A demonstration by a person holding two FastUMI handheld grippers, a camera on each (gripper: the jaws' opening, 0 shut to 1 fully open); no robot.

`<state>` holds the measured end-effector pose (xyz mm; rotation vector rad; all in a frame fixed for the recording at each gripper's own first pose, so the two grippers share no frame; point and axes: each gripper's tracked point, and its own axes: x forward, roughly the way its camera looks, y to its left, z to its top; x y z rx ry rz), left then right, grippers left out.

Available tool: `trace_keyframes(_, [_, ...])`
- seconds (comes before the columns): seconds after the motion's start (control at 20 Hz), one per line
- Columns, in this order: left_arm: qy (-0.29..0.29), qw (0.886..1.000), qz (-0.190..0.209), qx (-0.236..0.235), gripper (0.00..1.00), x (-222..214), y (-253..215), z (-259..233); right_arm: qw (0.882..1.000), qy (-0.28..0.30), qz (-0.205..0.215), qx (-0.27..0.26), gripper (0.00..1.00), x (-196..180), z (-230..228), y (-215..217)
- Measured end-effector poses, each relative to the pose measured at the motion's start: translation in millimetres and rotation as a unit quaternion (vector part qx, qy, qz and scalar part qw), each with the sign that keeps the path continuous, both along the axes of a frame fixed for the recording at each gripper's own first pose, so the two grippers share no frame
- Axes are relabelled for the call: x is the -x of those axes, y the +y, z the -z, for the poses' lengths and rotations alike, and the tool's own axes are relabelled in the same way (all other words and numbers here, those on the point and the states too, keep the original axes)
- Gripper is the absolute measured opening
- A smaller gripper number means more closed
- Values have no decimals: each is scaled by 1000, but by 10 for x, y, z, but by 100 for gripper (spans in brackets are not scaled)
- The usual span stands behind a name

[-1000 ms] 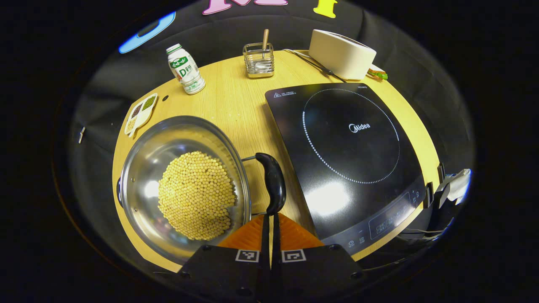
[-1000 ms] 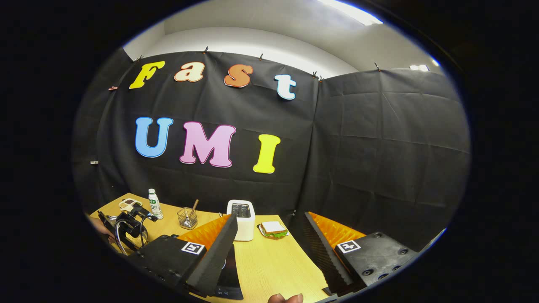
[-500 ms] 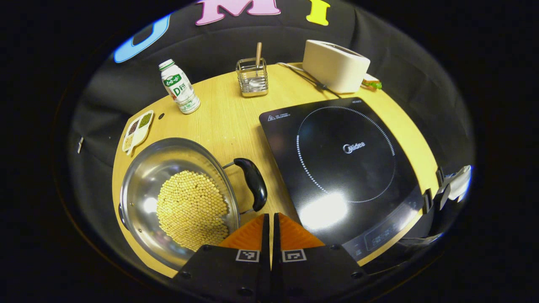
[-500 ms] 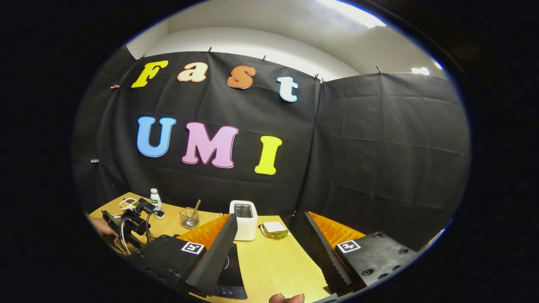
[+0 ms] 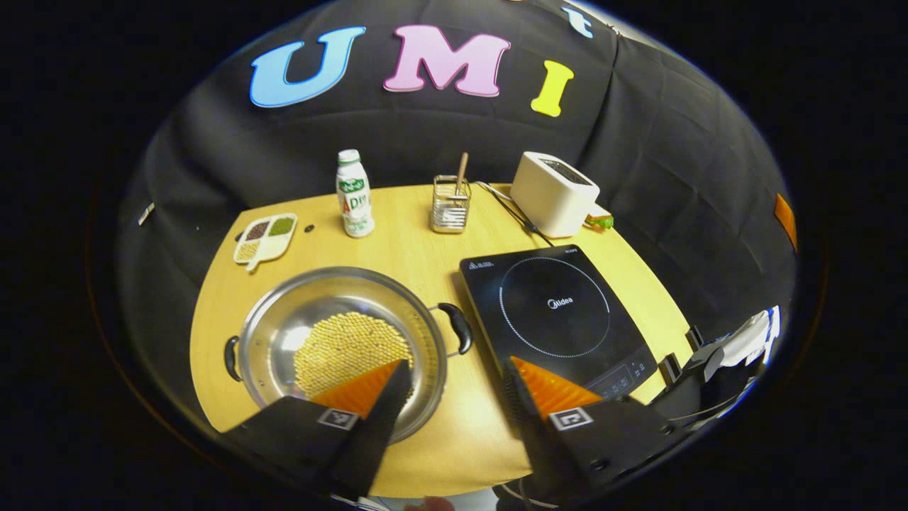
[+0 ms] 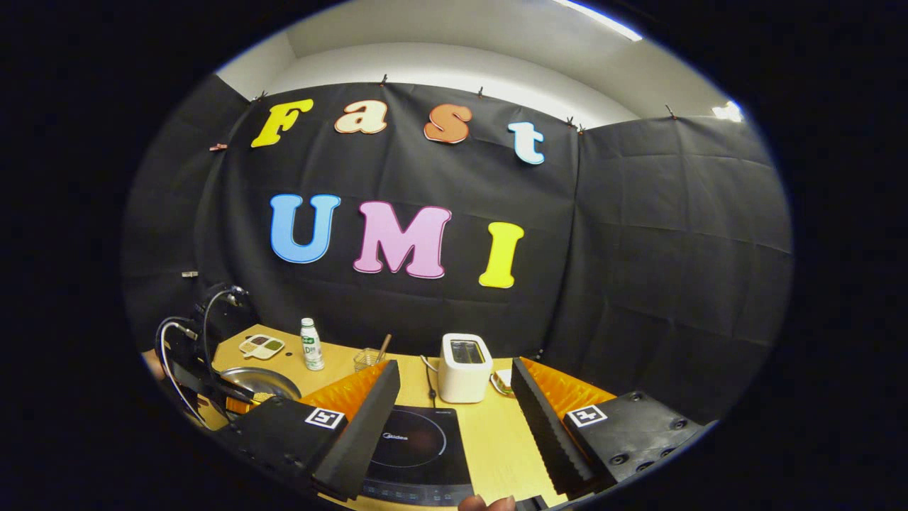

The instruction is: First push the handle of the pot to place it horizontally, then grasp the pot with both hands and set it on the induction cooktop.

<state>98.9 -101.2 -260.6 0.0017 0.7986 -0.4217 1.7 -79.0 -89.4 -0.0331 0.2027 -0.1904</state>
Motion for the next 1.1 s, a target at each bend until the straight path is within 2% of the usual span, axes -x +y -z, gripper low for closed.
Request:
trace_keyframes(0.05, [-6, 1000, -8, -4, 94, 5, 151, -36, 1000, 8, -15, -5, 98, -79, 59, 150])
trace_keyframes(0.25, [-29, 999, -44, 4, 93, -29, 710, -121, 996, 47, -72, -35, 98, -394, 390, 683])
trace_keyframes(0.5, [-34, 995, -97, -12, 93, -161, 1497, 11, 987, 96, -108, -75, 98, -769, 823, 1180])
trace_keyframes(0.7, [-40, 991, -120, -29, 93, -322, 1954, 191, 979, 137, -126, -78, 98, -1001, 1275, 1466])
trace_keyframes(0.8, [-32, 990, -134, -32, 91, -401, 2130, 316, 972, 169, -140, -80, 98, -1083, 1581, 1643])
trace_keyframes(0.95, [-12, 989, -145, -38, 92, -487, 2315, 534, 956, 222, -152, -113, 99, -1106, 1992, 1896])
trace_keyframes(1.1, [3, 987, -160, -24, 93, -579, 2388, 698, 941, 269, -155, -133, 99, -1137, 2348, 2136])
